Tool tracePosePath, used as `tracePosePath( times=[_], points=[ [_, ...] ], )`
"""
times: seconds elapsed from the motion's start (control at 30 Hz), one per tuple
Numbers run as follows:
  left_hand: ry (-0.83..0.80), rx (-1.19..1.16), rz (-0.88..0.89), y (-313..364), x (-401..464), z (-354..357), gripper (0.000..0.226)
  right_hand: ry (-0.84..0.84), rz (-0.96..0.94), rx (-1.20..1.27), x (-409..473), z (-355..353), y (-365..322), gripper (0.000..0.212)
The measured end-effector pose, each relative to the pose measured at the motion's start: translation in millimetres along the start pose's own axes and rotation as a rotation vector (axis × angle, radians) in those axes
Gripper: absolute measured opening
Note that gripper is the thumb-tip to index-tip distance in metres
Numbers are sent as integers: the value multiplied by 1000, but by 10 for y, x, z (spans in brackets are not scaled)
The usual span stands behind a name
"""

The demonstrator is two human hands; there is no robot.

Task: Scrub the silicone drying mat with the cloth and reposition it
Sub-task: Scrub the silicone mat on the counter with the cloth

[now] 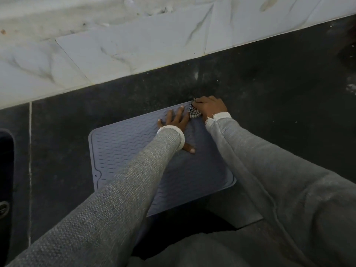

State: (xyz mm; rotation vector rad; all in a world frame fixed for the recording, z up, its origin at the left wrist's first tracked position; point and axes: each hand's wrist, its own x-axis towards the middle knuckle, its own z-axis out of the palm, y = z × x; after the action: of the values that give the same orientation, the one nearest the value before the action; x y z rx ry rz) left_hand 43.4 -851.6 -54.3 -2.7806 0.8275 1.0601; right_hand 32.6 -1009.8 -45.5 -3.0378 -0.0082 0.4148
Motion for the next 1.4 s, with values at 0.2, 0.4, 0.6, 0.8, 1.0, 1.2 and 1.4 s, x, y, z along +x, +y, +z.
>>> tracePosePath(
  times=[0.2, 0.4, 0.6, 0.8, 1.0, 1.2, 1.4],
  points=[
    [2, -13, 25, -18, 9, 9, 145, 58, 5, 29, -624, 221, 52, 46],
    [0, -3, 11, -3, -8, 1, 144, 64, 15, 52, -673, 155, 12, 44],
    [-4, 15, -18, 17, -23, -4, 145, -6, 3, -33, -212, 72, -136, 44],
    [-7, 0, 12, 11, -55, -30, 142, 20, 7, 31, -875, 300, -16, 51],
    [-18, -15, 18, 10, -66, -38, 142, -5, 22, 41, -1420, 387, 11, 52],
    [2, 21, -11, 22, -51, -10, 141, 114, 45, 47, -765, 129, -119, 42],
    [-12, 22, -13, 32, -61, -26, 140, 113, 35, 21, -1077, 408, -155, 42]
  ],
)
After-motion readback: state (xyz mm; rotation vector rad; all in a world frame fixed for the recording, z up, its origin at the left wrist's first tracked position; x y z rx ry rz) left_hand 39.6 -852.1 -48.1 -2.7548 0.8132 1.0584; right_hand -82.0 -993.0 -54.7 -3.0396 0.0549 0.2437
